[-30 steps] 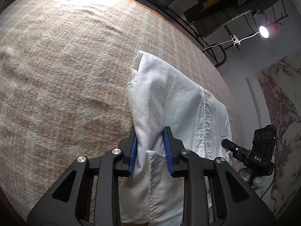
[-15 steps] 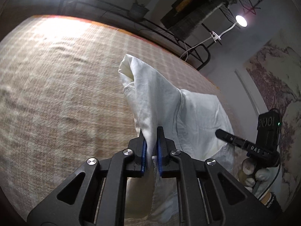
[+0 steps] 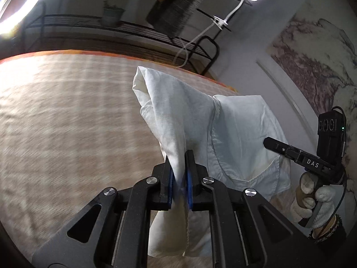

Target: Fold small clothes

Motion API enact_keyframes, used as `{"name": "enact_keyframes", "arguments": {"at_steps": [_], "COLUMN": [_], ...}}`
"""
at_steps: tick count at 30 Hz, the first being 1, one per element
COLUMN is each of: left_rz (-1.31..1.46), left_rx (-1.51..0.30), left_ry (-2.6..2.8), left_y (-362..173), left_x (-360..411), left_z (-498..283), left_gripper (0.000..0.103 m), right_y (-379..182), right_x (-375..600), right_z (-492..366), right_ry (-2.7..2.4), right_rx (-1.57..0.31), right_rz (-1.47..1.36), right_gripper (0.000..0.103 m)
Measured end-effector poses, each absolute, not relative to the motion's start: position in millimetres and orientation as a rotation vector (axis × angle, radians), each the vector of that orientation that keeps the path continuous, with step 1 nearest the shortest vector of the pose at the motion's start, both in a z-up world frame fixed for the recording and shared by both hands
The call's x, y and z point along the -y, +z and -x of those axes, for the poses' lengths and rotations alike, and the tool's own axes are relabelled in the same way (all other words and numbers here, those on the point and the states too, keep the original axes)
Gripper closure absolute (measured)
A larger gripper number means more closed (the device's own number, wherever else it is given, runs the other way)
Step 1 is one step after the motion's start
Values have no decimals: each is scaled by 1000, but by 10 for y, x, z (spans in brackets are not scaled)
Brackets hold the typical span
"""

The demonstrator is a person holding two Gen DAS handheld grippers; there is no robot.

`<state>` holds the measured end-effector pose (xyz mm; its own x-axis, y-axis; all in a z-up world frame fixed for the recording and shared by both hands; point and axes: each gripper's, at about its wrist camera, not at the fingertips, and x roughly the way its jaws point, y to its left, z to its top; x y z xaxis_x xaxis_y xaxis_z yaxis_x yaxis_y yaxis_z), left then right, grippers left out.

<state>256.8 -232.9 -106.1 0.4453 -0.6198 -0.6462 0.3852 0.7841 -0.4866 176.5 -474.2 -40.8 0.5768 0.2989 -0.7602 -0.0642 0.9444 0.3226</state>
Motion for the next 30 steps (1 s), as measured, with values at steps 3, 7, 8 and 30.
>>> {"name": "enact_keyframes", "arguments": {"at_steps": [3, 7, 8, 30], "left_rz": [272, 260, 257, 153], "left_rx": [-911, -900, -894, -889], "left_ry": [-666, -698, -704, -559], "left_y": [-1047, -1057, -1058, -1529], "left_x": [2820, 3347, 3523, 4858], "left_z": [-2789, -3042, -3144, -3936], "left_gripper": [96, 96, 96, 90], "right_y": [-386, -338, -333, -977], "right_x": [5132, 5580, 5728, 7078], "right_z": [-1862, -2066, -2139, -3127], "right_ry": [150, 81, 59, -270], "right_rx": [-923, -904, -898, -947], "right_rz": [-249, -227, -221, -108], "right_gripper": [92, 92, 92, 79]}}
